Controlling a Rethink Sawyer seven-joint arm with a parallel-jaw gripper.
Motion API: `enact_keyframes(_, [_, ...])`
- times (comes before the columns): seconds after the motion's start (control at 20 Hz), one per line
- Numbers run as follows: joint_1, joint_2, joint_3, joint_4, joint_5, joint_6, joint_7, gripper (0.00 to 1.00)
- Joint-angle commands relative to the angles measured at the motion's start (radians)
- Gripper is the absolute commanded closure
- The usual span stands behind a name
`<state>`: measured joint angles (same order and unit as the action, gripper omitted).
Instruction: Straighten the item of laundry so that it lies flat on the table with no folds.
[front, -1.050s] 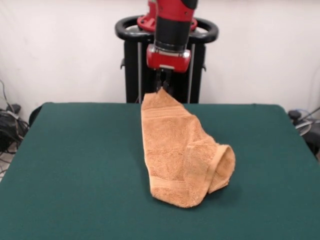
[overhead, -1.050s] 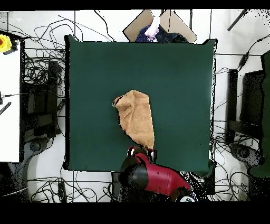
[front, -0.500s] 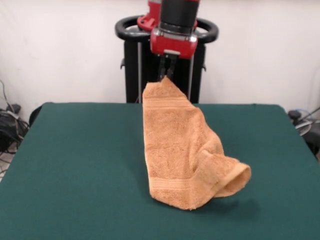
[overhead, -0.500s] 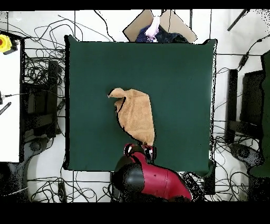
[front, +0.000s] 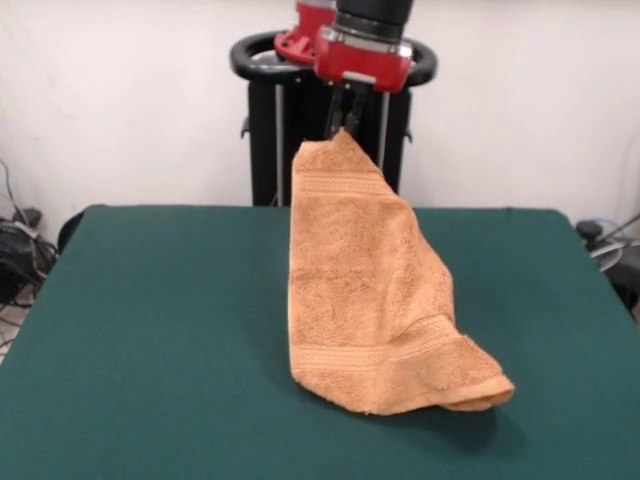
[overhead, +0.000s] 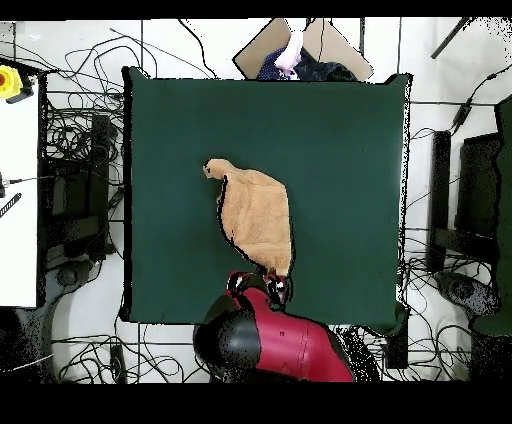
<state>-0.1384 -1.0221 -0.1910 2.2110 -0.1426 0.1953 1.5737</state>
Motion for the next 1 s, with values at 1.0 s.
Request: enact_keyframes(1.0, [0.27, -0.109, -0.26, -0.223, -0.012, 0.463, 0.277, 1.0])
